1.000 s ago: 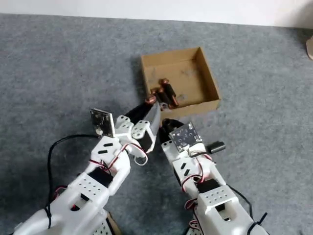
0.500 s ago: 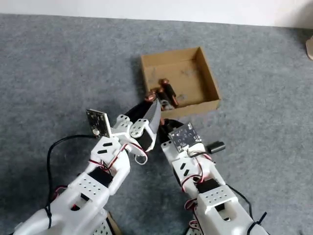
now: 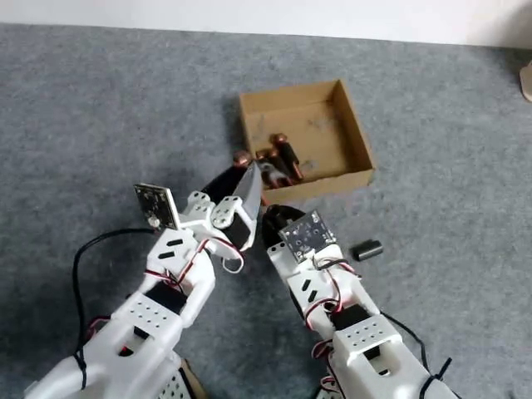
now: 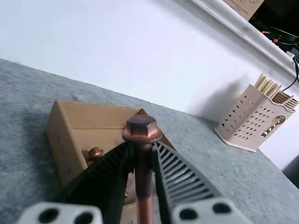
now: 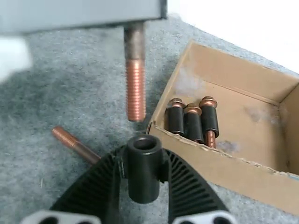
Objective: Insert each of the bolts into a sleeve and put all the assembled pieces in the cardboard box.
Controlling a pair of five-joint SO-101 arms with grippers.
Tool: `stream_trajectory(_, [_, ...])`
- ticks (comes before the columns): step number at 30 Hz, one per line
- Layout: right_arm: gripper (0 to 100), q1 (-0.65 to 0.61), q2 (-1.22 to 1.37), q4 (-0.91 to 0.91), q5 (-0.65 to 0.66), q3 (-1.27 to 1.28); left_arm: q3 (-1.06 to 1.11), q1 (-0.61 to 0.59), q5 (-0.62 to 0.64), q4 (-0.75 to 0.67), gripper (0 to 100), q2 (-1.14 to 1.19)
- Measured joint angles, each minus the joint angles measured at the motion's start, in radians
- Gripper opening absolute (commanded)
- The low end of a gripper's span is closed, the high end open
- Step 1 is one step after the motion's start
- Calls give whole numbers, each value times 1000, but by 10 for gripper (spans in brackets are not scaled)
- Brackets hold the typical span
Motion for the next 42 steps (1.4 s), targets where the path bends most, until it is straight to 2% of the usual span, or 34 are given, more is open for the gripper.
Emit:
stream_trajectory(36, [5, -48, 0, 0, 0, 0, 26, -5, 3, -3, 4, 0])
stream_trajectory(42, [5, -48, 0, 0, -49, 0, 26, -5, 3, -3, 4, 0])
